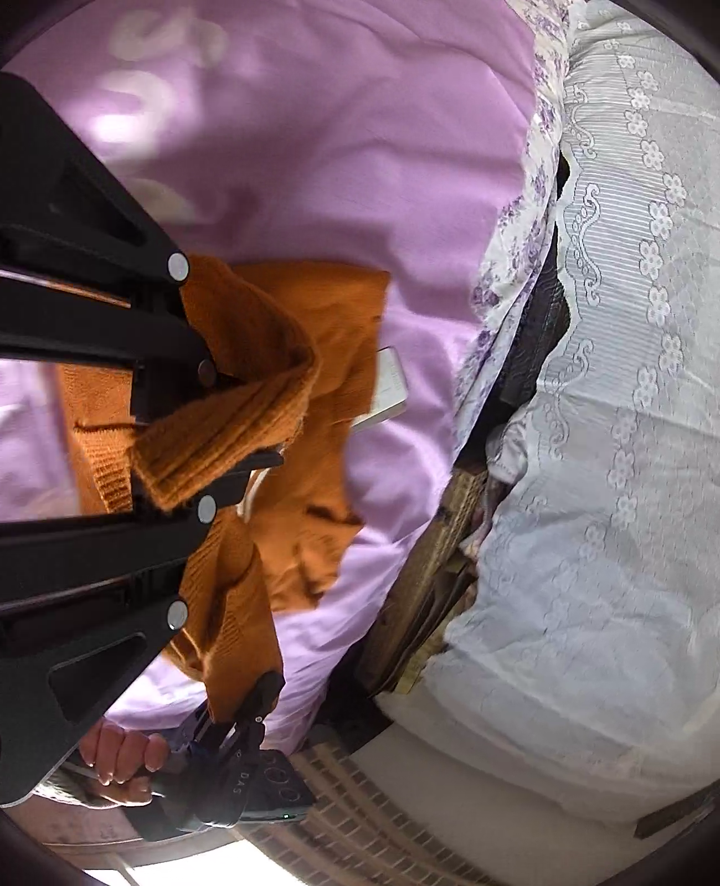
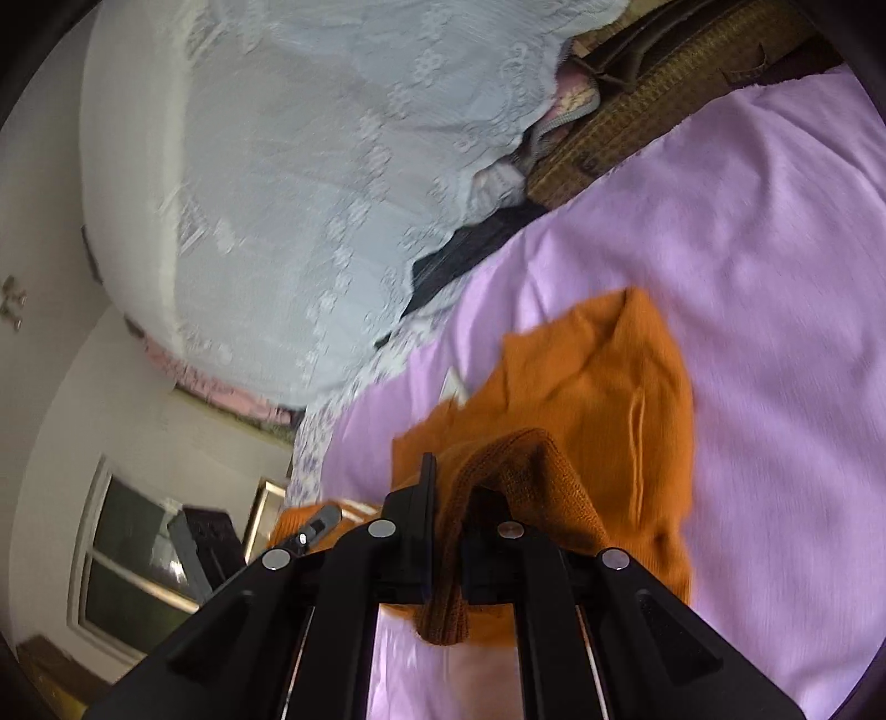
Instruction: Fold small clothes
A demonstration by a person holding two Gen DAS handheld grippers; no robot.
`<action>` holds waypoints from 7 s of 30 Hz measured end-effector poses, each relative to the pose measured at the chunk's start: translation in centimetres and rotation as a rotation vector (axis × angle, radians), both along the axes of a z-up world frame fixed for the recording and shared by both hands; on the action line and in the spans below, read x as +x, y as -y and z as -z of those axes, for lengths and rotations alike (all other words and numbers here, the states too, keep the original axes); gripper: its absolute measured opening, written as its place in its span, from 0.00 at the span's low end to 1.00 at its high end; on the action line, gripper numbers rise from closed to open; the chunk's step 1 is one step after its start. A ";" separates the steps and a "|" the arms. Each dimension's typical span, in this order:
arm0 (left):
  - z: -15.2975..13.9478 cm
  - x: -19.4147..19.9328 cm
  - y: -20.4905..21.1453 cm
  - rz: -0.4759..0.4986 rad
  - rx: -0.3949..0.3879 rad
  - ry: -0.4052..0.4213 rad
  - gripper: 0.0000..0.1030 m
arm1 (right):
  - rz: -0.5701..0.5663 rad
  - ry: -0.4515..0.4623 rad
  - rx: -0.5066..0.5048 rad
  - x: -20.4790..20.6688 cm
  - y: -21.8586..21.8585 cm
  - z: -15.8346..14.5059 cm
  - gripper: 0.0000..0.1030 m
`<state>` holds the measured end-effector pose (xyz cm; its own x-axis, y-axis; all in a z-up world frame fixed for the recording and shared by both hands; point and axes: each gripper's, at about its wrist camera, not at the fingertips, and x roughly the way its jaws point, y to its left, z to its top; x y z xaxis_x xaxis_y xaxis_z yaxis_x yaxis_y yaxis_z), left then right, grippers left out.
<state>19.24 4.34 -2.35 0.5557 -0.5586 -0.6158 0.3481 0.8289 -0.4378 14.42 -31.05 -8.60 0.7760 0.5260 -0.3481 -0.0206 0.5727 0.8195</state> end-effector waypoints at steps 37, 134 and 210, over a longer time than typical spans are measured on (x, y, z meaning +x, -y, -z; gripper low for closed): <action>1.8 4.0 4.7 -0.068 0.230 0.016 0.72 | 0.069 -0.014 -0.443 5.1 -5.7 -1.3 0.17; 4.9 0.7 10.5 -0.220 0.468 0.035 0.95 | 0.238 0.001 -0.485 -2.9 -6.0 1.6 0.24; 3.8 -0.7 -4.7 -0.242 0.484 0.051 0.95 | -0.131 0.049 -0.665 0.1 -21.3 -1.2 0.27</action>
<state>18.51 8.99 -6.17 0.6696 -0.0700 -0.7394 0.1327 0.9908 0.0263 14.55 -9.74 -7.38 0.7435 0.3033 -0.5961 -0.1524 0.9447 0.2905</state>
